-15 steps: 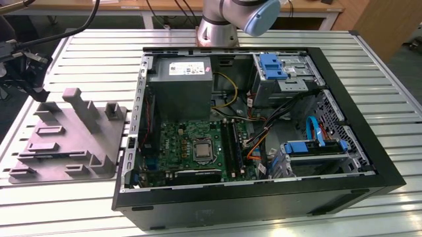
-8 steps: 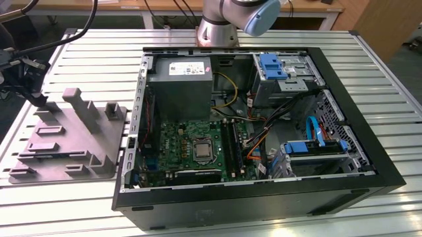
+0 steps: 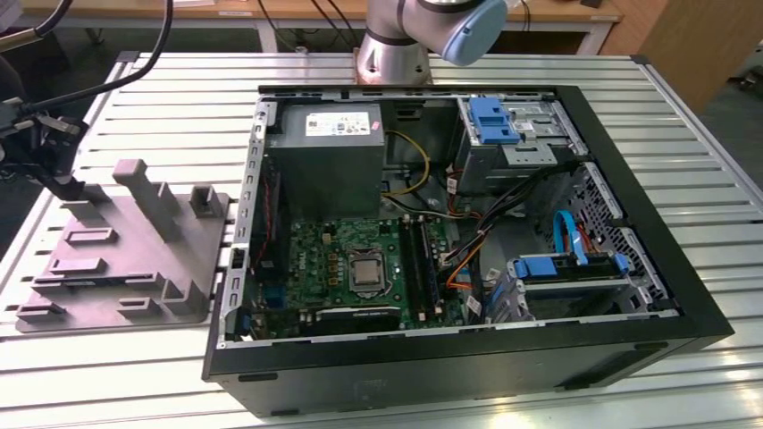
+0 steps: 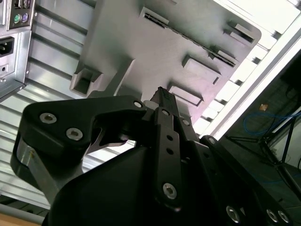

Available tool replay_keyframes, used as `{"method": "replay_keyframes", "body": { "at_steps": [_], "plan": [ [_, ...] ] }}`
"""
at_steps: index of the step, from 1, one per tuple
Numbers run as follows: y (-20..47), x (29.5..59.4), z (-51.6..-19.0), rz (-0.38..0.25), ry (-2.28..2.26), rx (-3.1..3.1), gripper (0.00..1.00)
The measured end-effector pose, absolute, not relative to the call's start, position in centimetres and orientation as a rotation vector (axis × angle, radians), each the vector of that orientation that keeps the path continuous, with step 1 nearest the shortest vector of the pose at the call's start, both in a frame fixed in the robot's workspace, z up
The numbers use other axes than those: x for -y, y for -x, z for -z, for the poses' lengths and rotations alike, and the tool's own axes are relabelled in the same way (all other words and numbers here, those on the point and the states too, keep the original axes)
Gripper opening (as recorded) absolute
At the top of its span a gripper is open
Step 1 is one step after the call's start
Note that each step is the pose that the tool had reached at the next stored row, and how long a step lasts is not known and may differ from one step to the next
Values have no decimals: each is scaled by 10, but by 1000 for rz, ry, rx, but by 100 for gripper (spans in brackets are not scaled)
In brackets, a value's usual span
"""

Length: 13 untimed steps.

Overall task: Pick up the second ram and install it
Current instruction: 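Reach for the second ram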

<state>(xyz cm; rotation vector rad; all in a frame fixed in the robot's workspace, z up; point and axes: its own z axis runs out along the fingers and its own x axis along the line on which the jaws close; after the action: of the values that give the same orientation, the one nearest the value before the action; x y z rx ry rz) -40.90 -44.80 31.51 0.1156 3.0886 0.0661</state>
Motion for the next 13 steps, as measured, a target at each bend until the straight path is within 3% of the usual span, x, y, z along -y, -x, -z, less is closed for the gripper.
{"method": "replay_keyframes", "body": {
  "at_steps": [13],
  "plan": [
    [413, 456, -305, -66, -116, -3089, 10]
  ]
}}
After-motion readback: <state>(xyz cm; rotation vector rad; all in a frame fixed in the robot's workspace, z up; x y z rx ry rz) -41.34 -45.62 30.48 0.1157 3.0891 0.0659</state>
